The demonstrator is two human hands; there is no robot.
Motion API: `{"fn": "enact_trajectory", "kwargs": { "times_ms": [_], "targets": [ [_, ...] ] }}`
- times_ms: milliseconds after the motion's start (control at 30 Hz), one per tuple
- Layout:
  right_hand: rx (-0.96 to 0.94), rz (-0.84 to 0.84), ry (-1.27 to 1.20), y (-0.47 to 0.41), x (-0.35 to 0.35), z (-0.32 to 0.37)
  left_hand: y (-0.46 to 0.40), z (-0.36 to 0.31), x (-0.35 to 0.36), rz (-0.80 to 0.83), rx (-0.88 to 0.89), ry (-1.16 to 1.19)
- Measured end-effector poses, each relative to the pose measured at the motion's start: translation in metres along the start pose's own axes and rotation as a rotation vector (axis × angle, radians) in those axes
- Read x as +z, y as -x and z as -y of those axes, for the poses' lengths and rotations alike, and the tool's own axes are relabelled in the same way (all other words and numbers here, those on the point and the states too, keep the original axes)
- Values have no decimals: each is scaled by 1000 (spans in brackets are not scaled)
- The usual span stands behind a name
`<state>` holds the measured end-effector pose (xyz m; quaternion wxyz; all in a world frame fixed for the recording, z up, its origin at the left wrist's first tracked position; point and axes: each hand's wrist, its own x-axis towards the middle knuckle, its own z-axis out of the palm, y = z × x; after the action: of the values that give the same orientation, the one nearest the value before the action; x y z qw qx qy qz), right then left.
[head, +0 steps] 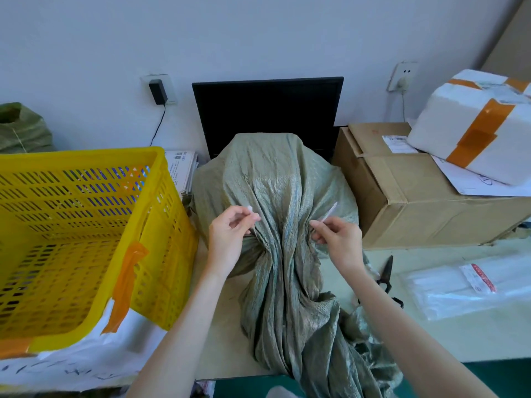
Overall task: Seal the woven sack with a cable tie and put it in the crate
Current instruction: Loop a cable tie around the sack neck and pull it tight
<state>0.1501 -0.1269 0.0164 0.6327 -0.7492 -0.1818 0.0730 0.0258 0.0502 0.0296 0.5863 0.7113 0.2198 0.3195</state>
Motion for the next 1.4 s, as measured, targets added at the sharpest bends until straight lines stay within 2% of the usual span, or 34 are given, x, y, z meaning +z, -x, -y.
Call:
{"fn": "enact_trajectory", "kwargs": {
  "times_ms": [133, 200, 367, 467, 600, 800, 933, 1133, 1400],
  "targets": [
    [-213, 29, 87, -6, 0, 10, -5, -10, 4, 33, -69, 36],
    [-232, 81, 51, -12, 1, 12, -6, -12, 8, 44, -104, 54],
    [-86, 190, -177, -20, 7, 14, -8, -13, 17, 105, -227, 128],
    [-14, 227, -278, -24, 13, 10, -9, -10, 19, 142, -238, 70],
    [91, 332, -286, -29, 16, 6, -10, -9, 18, 161, -268, 89],
    [139, 489, -343, -35, 18, 6, -13, -2, 15, 187, -318, 159],
    [155, 549, -359, -37, 18, 8, -17, -1, 15, 239, -352, 330],
    [131, 563, -274, -36, 21, 10, -24, 0, 17, 276, -440, 557],
    [130, 550, -300, -35, 23, 9, -27, 1, 17, 308, -440, 527]
  ]
}}
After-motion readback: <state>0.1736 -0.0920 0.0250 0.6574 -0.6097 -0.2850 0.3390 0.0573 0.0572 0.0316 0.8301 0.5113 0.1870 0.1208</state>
